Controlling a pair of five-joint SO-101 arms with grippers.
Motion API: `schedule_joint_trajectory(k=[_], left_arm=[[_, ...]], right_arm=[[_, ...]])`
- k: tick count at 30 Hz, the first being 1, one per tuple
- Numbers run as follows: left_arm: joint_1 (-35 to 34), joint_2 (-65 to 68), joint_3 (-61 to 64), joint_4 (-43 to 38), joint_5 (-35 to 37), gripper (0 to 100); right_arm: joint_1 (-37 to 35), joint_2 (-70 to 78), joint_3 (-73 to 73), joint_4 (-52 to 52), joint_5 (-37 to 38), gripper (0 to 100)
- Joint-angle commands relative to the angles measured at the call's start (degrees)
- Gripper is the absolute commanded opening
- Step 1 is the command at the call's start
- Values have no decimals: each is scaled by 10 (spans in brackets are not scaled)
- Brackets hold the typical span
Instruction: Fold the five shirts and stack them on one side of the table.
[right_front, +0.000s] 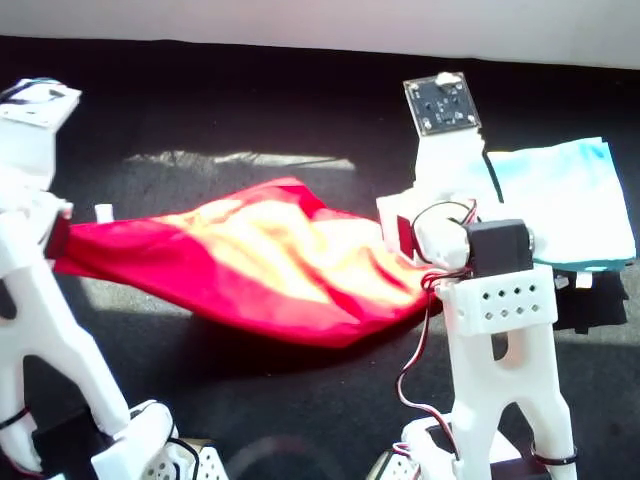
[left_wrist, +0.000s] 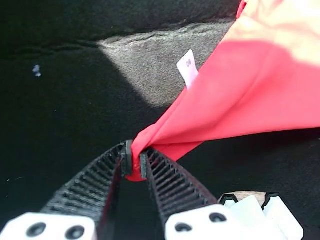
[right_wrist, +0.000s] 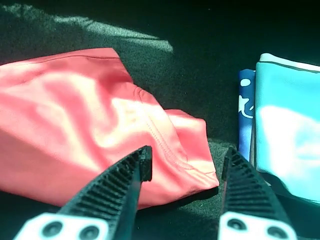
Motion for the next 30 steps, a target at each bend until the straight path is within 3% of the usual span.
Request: schedule_joint_trajectory(k=[1,8,19,30], left_arm=[[-56,-31,-22,-2,-34,9],[-84,-33,17,-1,-46,9],[-75,-36,81,-2,-46,9],[-75,-34,81,-2,-46,9]], right_arm=[[4,15,6,-59,3,220],[-51,189,11,-129,2,220],[-162,480,-196,-134,-14,220],[-237,620,-250,-138,-34,220]])
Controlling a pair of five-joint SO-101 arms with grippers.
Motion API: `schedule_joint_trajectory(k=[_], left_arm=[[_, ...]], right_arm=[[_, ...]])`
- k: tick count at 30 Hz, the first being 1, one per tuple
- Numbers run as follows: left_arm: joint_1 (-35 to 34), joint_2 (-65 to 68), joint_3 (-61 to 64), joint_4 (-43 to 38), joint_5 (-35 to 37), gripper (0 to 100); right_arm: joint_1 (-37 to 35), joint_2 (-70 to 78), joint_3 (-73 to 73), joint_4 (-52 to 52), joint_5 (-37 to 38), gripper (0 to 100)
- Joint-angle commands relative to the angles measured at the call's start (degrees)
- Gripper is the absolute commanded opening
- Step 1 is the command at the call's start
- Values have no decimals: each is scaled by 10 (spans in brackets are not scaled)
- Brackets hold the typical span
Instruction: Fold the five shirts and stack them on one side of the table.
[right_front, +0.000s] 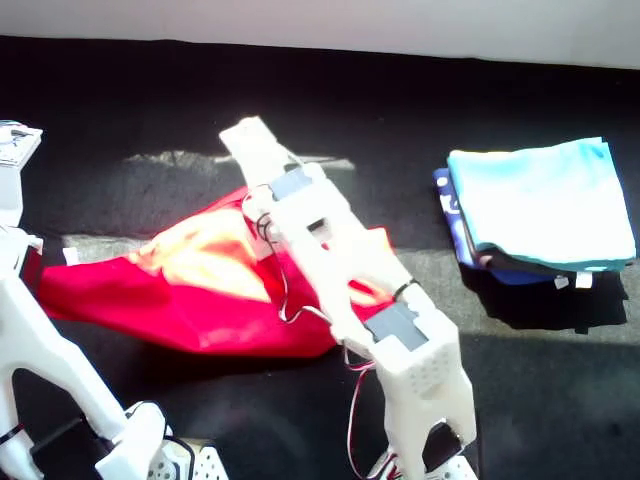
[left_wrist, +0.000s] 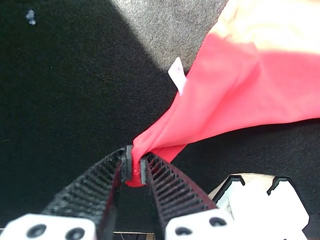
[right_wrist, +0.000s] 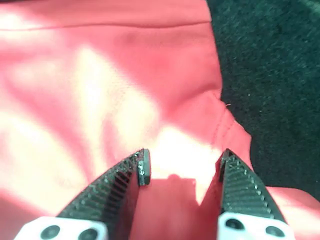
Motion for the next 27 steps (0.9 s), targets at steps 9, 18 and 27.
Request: schedule_joint_trajectory(k=[9,18,27], left_arm=[[3,-17,-1,-2,-4,9],[33,-3,-11,-126,64,9],[106,109,-266,-116,122,9]], right_arm=[[51,30,-143,56,-4,9],[151,-68,-311,136,-1,6],[194,-125,-447,202,0,6]])
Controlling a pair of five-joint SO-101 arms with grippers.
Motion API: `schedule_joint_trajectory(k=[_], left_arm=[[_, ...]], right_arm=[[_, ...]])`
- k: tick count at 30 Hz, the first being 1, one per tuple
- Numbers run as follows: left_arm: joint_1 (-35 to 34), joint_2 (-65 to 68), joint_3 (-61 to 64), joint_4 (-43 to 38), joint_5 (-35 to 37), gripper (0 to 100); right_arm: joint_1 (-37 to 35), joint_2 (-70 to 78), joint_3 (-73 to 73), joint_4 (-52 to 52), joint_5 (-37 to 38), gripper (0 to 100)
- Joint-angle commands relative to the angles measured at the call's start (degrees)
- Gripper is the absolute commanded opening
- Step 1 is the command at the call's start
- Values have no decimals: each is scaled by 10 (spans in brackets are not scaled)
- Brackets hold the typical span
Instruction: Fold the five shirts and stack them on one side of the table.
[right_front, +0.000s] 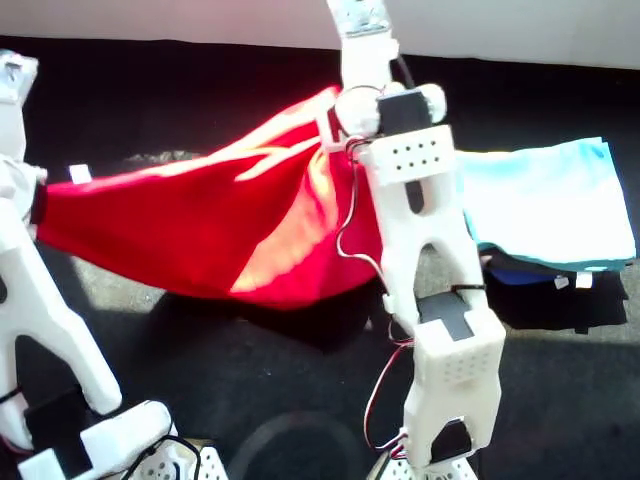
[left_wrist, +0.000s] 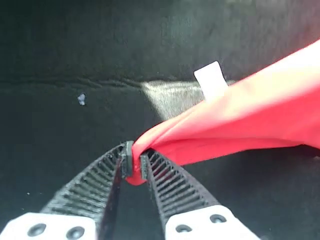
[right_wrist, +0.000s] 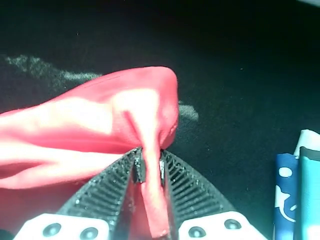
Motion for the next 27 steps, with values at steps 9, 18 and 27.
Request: schedule_joint_trajectory(k=[9,18,27], left_arm=[[63,86,-355,133,10,9],[109,-57,-163,133,10,9],[136,-201,96,132,9,9]], right_arm=[[19,-103,-170,138,41,6],[17,-145,-165,161,40,6],[17,-440,277,153,40,6]])
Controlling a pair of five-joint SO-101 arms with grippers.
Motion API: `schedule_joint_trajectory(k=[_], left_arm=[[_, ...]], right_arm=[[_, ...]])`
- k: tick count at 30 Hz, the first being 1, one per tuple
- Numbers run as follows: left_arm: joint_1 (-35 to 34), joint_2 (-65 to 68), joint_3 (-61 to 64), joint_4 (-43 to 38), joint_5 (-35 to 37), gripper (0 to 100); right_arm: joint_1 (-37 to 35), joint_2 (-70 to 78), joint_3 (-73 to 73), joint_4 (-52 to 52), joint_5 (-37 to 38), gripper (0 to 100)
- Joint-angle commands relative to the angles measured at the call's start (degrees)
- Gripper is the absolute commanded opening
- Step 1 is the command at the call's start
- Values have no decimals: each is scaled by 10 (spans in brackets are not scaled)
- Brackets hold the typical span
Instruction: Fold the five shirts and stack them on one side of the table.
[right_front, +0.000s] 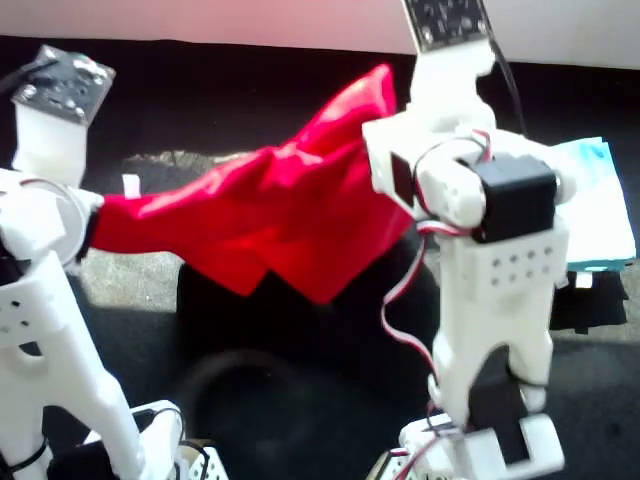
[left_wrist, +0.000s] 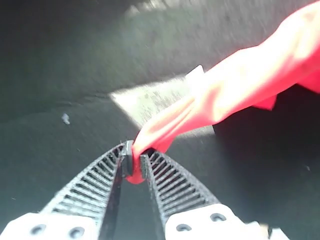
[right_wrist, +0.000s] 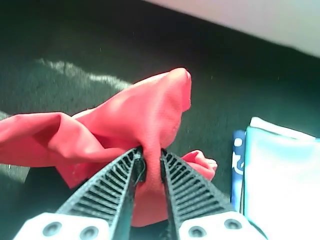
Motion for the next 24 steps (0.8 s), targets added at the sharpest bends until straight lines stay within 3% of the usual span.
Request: schedule_joint_trajectory(k=[1,10,13,16,18,21,24], left_arm=[[9,-37,109,0,3,9],[6,-85,337,-25,2,9],[5,-95,394,-60,2,9],[6,-99,432,-93,2,9],[6,-99,444,-107,2,9],[6,-98,449,-114,2,9],[6,-96,449,-114,2,9]], right_arm=[[3,-141,242,-11,3,6],[6,-409,800,-178,11,6],[11,-470,902,-201,91,6],[19,-502,931,-196,160,22],[30,-510,921,-167,183,84],[34,-510,857,-114,188,200],[31,-512,738,-59,185,213]])
